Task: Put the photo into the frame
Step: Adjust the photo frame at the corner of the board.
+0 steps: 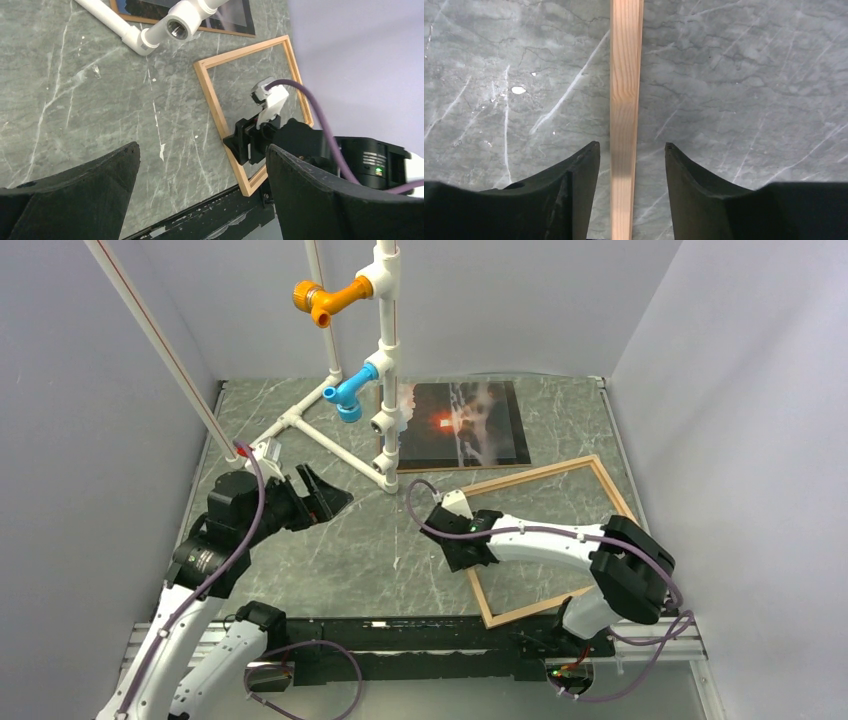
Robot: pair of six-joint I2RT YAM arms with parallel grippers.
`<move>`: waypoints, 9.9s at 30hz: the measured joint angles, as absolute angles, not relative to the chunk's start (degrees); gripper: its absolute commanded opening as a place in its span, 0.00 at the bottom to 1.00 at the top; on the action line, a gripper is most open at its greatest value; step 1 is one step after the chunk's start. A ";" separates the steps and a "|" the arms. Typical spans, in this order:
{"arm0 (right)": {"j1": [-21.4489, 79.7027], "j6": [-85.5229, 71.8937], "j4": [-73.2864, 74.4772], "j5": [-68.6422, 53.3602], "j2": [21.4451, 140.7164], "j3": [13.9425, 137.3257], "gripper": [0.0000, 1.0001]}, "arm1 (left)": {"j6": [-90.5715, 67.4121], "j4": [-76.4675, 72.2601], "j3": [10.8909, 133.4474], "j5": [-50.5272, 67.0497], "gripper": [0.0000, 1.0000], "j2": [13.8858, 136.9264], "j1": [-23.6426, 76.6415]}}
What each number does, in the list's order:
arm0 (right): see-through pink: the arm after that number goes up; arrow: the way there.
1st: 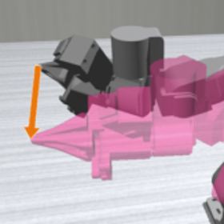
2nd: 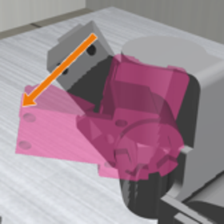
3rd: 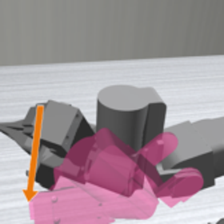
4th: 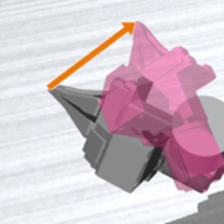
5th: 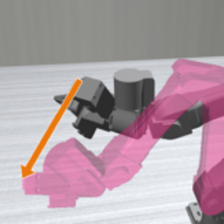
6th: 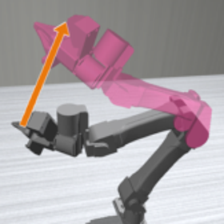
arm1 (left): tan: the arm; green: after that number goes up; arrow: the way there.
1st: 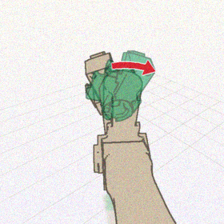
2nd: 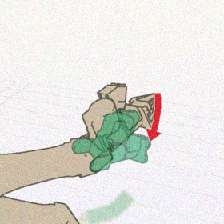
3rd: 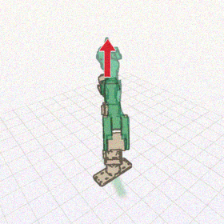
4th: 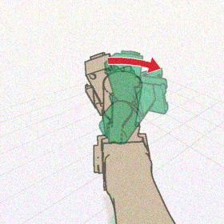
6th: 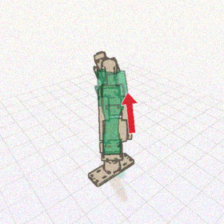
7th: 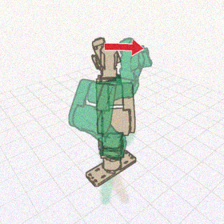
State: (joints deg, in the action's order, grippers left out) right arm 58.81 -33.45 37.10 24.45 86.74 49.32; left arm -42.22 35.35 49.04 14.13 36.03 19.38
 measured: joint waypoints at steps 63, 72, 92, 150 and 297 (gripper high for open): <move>5.06 -41.47 39.92 -5.08 58.26 39.24 0.87 | -40.42 43.46 87.57 -6.11 0.90 113.19 58.98; 4.54 -40.99 40.21 -8.05 58.26 37.85 0.86 | -41.93 38.81 86.13 -2.50 0.93 115.74 55.61; 3.88 -38.94 41.80 -7.99 56.14 39.46 0.87 | -44.16 46.81 106.06 3.46 0.00 130.02 53.71; 3.09 -36.29 44.10 -7.42 55.48 43.75 0.92 | -64.55 15.07 89.10 2.96 0.80 122.15 46.22; 42.96 -32.67 40.95 16.49 86.19 56.23 0.98 | -30.68 21.71 61.36 -11.90 0.88 49.28 58.70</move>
State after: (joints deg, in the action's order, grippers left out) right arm 42.96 -32.67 40.95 16.49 86.19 56.23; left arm -30.68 21.71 61.36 -11.90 49.28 58.70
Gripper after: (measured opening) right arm 0.891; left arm 0.879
